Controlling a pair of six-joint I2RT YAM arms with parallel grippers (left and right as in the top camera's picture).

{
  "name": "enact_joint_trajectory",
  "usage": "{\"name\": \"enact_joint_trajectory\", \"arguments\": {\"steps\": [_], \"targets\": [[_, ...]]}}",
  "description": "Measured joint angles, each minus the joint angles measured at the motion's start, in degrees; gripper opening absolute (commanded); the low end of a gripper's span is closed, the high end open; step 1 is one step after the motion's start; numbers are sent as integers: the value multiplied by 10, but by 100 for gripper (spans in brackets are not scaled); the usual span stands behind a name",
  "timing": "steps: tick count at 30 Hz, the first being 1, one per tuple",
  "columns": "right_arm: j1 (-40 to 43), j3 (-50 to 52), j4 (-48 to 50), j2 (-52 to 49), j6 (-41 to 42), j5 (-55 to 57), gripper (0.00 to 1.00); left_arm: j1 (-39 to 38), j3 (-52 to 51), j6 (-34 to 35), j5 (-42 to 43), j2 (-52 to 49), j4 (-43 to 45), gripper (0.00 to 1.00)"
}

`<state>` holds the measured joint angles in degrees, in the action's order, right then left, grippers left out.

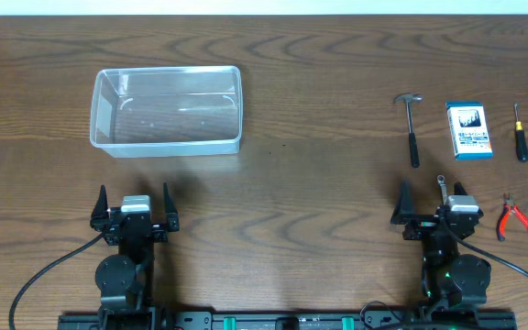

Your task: Pack container

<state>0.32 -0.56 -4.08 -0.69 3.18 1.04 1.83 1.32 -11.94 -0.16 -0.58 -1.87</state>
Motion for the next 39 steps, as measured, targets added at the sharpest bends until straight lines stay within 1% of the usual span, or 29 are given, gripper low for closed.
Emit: {"name": "enact_joint_trajectory", "arguments": {"steps": [22, 26, 31, 33, 35, 39], "targets": [[0, 0, 2, 0, 5, 0, 99, 0, 0, 0, 0, 0, 0, 98], [0, 0, 1, 0, 63, -13, 99, 0, 0, 0, 0, 0, 0, 98], [0, 0, 5, 0, 223, -66, 99, 0, 0, 0, 0, 0, 0, 98], [0, 0, 9, 0, 269, -97, 99, 0, 0, 0, 0, 0, 0, 98], [0, 0, 12, 0, 304, -140, 99, 0, 0, 0, 0, 0, 0, 98], [0, 0, 16, 0, 335, -220, 99, 0, 0, 0, 0, 0, 0, 98]]}}
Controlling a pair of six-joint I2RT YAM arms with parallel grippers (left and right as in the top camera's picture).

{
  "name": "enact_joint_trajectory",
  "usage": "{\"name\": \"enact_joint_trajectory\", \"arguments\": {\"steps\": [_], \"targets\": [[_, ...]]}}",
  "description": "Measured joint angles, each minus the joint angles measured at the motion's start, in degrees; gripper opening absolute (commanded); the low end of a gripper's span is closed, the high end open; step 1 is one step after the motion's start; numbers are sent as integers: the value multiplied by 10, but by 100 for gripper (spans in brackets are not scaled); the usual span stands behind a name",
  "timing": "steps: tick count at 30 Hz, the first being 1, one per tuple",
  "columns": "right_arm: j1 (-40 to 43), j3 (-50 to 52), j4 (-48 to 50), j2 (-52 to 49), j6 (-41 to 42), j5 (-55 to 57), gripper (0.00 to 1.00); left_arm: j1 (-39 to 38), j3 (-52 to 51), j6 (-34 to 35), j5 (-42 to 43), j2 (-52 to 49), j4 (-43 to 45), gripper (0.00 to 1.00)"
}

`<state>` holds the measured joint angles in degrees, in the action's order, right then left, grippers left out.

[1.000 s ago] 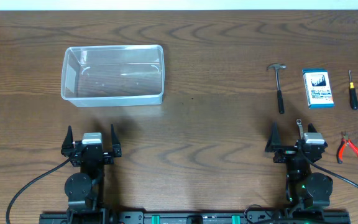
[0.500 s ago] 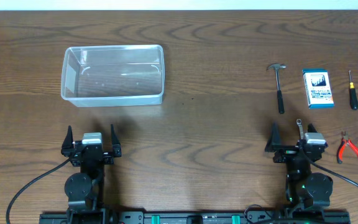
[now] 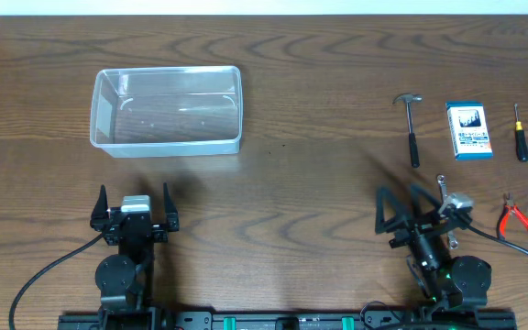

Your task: Pack container

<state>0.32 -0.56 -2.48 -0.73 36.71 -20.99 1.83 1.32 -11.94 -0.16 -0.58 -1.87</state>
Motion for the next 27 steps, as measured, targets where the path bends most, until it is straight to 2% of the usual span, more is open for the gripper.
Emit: {"name": "enact_joint_trajectory", "arguments": {"steps": [4, 9, 16, 21, 27], "targets": [[0, 1, 23, 0, 16, -48, 99, 0, 0, 0, 0, 0, 0, 98], [0, 1, 99, -1, 30, -78, 99, 0, 0, 0, 0, 0, 0, 98], [0, -45, 155, -35, 57, -56, 99, 0, 0, 0, 0, 0, 0, 98], [0, -195, 159, -162, 14, -61, 99, 0, 0, 0, 0, 0, 0, 98], [0, -414, 133, -389, -39, -155, 99, 0, 0, 0, 0, 0, 12, 98]]}}
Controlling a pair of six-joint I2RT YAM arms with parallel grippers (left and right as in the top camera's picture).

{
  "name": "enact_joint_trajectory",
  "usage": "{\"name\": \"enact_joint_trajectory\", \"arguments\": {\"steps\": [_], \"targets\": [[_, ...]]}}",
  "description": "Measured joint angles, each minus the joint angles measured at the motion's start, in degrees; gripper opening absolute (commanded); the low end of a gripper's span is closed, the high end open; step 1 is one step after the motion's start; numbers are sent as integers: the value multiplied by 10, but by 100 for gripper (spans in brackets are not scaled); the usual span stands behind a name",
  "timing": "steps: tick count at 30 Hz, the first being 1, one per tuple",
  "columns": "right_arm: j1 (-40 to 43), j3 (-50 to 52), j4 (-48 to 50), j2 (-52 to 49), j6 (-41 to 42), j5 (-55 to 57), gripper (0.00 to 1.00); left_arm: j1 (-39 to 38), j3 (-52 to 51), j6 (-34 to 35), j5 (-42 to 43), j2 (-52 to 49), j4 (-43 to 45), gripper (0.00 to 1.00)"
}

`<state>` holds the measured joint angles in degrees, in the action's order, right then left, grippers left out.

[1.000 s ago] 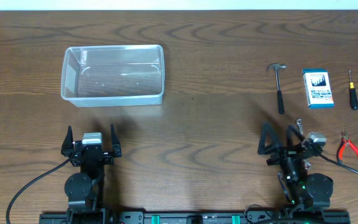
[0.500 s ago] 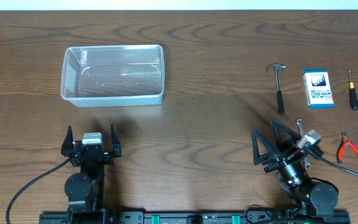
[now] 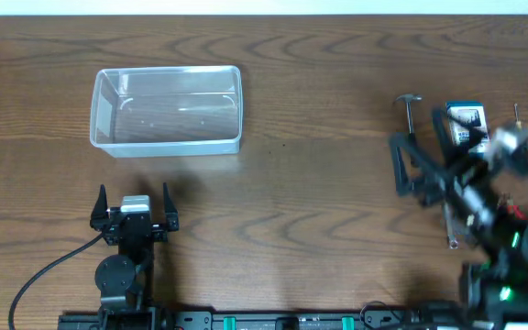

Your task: Pack container

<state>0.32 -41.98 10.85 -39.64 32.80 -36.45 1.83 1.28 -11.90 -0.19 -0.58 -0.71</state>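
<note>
The clear plastic container stands empty at the back left. At the right, my right arm is raised over the row of tools, blurred by motion. Its gripper is open and hangs above the hammer, of which only the head shows. The arm partly covers the blue box. Just the tip of the screwdriver is visible. My left gripper rests open near the front left, holding nothing.
A thin wrench lies below the right gripper. A bit of the red pliers shows beside the arm. Both arm bases sit at the front edge.
My right arm has risen from its place near the front edge and now reaches back over the hammer and blue box, gripper open. The left arm and all objects are where they were.
Both arms first rested at the front with open grippers, and the tools lay in a row at the right. Then the right gripper had turned slightly at its spot. Now it hangs open over the hammer, with nothing picked up.
</note>
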Motion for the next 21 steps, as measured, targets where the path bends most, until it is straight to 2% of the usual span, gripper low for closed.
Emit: {"name": "enact_joint_trajectory", "arguments": {"steps": [3, 6, 9, 12, 15, 18, 21], "targets": [[0, -96, -59, -96, -12, -54, 99, 0, -7, 1, 0, 0, 49, 98], [-1, -193, -190, -186, -56, -94, 99, 0, -8, 16, 0, 0, 129, 98], [-13, -253, -289, -240, -110, -95, 99, 0, -1, 51, 0, 0, 127, 98], [-55, -303, -388, -276, -177, -49, 99, 0, 29, 91, 14, -1, 30, 98], [-113, -340, -455, -293, -246, 38, 99, 0, 93, 112, 34, -14, -114, 98], [-152, -351, -462, -293, -290, 94, 99, 0, 170, 118, 43, -43, -231, 98], [-161, -353, -452, -292, -313, 112, 99, 0, 254, 110, 49, -76, -272, 98]]}}
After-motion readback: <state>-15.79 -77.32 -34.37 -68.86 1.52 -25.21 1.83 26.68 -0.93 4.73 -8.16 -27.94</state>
